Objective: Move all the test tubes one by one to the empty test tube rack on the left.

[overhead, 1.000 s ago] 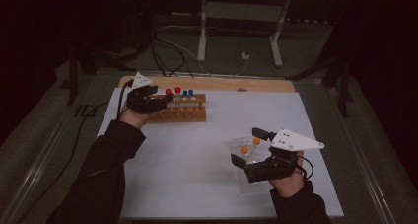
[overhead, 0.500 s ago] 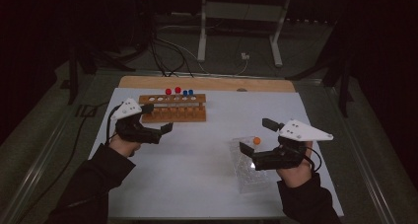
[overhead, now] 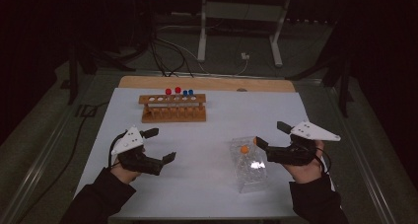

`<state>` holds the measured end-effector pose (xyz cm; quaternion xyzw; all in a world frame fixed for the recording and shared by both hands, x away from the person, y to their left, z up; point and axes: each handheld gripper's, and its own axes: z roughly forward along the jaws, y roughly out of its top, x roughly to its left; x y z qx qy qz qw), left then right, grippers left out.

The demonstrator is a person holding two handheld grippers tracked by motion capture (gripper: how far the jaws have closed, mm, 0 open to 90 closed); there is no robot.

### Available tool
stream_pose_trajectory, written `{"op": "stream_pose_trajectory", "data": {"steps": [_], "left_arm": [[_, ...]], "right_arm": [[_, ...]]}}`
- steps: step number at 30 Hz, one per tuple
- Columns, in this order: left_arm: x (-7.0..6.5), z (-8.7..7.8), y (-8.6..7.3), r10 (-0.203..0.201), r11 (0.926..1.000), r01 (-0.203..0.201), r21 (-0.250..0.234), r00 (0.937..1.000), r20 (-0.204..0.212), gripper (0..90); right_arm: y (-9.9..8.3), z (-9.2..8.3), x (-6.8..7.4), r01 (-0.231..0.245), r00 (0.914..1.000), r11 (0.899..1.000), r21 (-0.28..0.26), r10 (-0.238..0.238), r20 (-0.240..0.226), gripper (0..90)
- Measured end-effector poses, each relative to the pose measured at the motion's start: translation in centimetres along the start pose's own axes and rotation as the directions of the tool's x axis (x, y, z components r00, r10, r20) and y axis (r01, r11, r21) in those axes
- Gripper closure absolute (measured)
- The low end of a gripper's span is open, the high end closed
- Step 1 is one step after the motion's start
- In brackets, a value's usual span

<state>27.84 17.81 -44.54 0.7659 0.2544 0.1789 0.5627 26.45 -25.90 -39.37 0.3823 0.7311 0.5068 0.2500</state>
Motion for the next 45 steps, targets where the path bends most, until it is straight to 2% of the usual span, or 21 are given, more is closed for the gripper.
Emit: {"op": "stream_pose_trajectory", "data": {"steps": [5,8,10,11,14,29,33,40,45], "left_arm": [[0.1,-0.2,-0.3,-0.015,0.9998,0.015,-0.009,0.9998,0.012,1.5],[0.1,-0.2,-0.5,-0.012,0.9999,0.012,-0.006,0.9999,0.012,1.5],[0.1,-0.2,-0.7,-0.007,1.0,0.007,-0.004,0.9999,0.012,1.5],[0.1,-0.1,-0.7,-0.009,1.0,0.009,0.001,0.9999,0.014,1.6],[0.1,-0.1,-0.9,-0.01,0.9999,0.01,0.004,0.9998,0.019,1.5],[0.0,0.2,-1.2,-0.004,0.9998,0.004,0.017,0.9996,0.028,1.5],[0.1,0.2,-1.3,-0.007,0.9998,0.007,0.019,0.9996,0.029,1.5],[0.1,0.3,-1.3,-0.012,0.9997,0.011,0.022,0.9994,0.033,1.5],[0.1,0.4,-1.4,-0.022,0.9992,0.02,0.036,0.9986,0.048,1.5]], "right_arm": [[-2.6,0.8,-0.9,-0.02,0.9995,0.996,0.086,0.017,0.027,30.1],[-3.9,1.5,-1.3,-0.037,0.9988,0.99,0.138,0.032,0.037,37.9],[-4.8,2.0,-1.6,-0.028,0.9989,0.984,0.177,0.021,0.042,43.4],[-5.1,2.3,-1.7,-0.022,0.999,0.981,0.193,0.014,0.044,46.3],[-5.9,3.1,-1.9,-0.035,0.9993,0.975,0.22,0.031,0.022,52.2],[-6.3,5.6,-1.0,0.011,0.9999,0.967,0.254,-0.011,-0.002,68.4],[-6.3,5.7,-0.9,0.02,0.9995,0.966,0.257,-0.026,0.017,73.2],[-6.1,5.7,-1.0,0.014,0.9994,0.964,0.266,-0.022,0.027,75.1],[-5.2,5.1,-0.9,0.024,0.9991,0.97,0.241,-0.031,0.029,75.2]]}}
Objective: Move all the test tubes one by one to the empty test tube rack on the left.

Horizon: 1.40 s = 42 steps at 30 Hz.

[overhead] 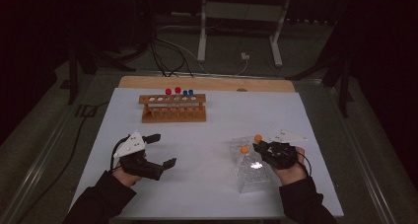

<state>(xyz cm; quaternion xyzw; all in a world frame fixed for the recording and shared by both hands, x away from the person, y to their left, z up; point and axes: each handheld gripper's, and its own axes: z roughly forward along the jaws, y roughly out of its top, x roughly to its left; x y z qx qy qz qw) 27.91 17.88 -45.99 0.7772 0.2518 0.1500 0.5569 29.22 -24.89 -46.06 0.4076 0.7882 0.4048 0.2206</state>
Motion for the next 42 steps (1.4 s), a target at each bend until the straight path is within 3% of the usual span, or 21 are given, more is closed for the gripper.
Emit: {"op": "stream_pose_trajectory", "data": {"steps": [7,13,20,28,42], "left_arm": [[-0.4,0.2,0.2,0.02,0.9997,-0.02,0.013,0.9998,0.003,1.6],[-0.7,0.3,0.4,0.024,0.9995,-0.025,0.02,0.9992,0.033,1.6],[-1.0,0.3,1.1,0.035,0.999,-0.036,0.027,0.9982,0.049,1.6],[-1.4,0.5,2.0,0.04,0.9988,-0.042,0.024,0.9962,0.077,1.7],[-2.1,1.8,4.3,0.049,0.9985,-0.052,0.015,0.9868,0.154,2.0]], "right_arm": [[1.5,-2.0,0.4,0.023,0.9997,0.998,-0.056,-0.022,0.009,75.2],[2.9,-3.6,1.1,0.053,0.9986,0.992,-0.115,-0.052,0.007,75.2],[4.7,-3.6,2.3,0.087,0.996,0.983,-0.159,-0.089,-0.007,75.2],[5.4,-3.0,4.3,0.11,0.9896,0.981,-0.162,-0.123,-0.074,75.2],[4.9,-1.7,7.7,0.156,0.9658,0.98,-0.123,-0.178,-0.189,75.1]]}}
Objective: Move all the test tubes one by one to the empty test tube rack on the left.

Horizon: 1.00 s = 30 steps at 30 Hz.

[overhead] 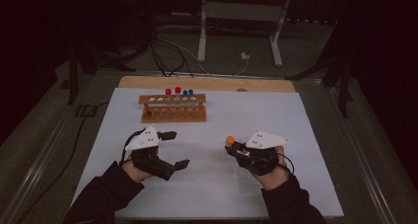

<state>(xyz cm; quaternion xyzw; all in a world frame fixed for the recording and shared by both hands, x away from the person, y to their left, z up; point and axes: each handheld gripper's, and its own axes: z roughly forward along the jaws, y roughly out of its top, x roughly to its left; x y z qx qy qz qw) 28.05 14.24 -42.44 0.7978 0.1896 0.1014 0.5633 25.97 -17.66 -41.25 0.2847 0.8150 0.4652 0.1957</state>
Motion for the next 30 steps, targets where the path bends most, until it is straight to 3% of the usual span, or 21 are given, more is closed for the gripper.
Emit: {"op": "stream_pose_trajectory", "data": {"steps": [19,24,30], "left_arm": [[-1.9,3.6,3.3,0.055,0.9985,-0.054,-0.008,0.9943,0.091,7.9],[-2.4,4.5,3.5,0.064,0.9979,-0.064,-0.011,0.9925,0.104,16.8],[-2.7,5.5,3.3,0.08,0.9968,-0.079,-0.013,0.9906,0.111,34.2]], "right_arm": [[-0.5,1.4,2.2,0.016,0.9967,0.999,0.046,-0.012,-0.081,75.1],[-0.5,1.5,2.4,0.02,0.9961,0.999,0.048,-0.016,-0.087,75.1],[-0.5,1.6,2.6,0.022,0.9951,0.998,0.051,-0.017,-0.098,75.1]]}}
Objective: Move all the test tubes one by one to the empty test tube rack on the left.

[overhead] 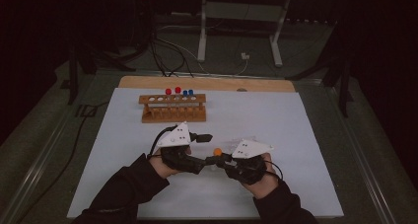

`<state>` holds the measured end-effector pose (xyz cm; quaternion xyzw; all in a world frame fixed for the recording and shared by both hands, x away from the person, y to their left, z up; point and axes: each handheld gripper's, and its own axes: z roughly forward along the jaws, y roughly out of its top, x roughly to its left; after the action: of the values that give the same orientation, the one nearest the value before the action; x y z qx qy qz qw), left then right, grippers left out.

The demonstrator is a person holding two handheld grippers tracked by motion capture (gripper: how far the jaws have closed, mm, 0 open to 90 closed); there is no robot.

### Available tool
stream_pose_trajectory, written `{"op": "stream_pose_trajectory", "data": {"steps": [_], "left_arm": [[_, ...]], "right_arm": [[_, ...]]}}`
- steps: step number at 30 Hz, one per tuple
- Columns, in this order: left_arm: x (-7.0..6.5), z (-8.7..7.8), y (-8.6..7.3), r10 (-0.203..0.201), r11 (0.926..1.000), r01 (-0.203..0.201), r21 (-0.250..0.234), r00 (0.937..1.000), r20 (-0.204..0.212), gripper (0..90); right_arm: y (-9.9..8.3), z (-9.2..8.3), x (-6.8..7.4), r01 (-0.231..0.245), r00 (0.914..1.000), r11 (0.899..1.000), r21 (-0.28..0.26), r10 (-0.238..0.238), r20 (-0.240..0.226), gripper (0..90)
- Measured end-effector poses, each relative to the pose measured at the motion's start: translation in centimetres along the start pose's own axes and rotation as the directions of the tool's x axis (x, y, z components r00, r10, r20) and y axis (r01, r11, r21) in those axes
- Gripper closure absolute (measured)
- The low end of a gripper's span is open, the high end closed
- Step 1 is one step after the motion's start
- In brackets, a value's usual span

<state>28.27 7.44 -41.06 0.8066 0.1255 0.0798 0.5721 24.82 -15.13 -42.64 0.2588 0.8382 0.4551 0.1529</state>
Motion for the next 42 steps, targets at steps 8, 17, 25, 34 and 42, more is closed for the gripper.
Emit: {"op": "stream_pose_trajectory", "data": {"steps": [8,17,25,34,42], "left_arm": [[0.1,0.9,-0.3,0.019,0.9997,-0.019,0.016,0.9997,0.017,57.6],[0.2,0.6,-0.2,0.044,0.9989,-0.045,0.016,0.9985,0.031,71.6],[2.1,-2.1,0.4,0.032,0.9994,-0.032,0.013,0.9987,-0.04,71.8],[5.4,-6.4,0.8,-0.003,1.0,0.002,-0.007,0.9815,-0.191,71.8],[8.2,-9.6,1.1,-0.002,1.0,-0.001,-0.009,0.9301,-0.367,71.7]], "right_arm": [[0.2,-0.1,0.2,0.005,1.0,1.0,-0.006,-0.005,-0.004,75.1],[0.2,-0.1,-0.1,-0.011,0.9999,1.0,-0.019,0.011,-0.012,72.7],[0.4,-1.5,-0.6,-0.05,0.9983,0.992,-0.116,0.053,0.023,38.0],[0.6,-2.1,-1.1,-0.092,0.9933,0.984,-0.152,0.101,0.056,5.4],[0.5,-2.2,-1.4,-0.104,0.9937,0.983,-0.15,0.109,0.027,0.0]]}}
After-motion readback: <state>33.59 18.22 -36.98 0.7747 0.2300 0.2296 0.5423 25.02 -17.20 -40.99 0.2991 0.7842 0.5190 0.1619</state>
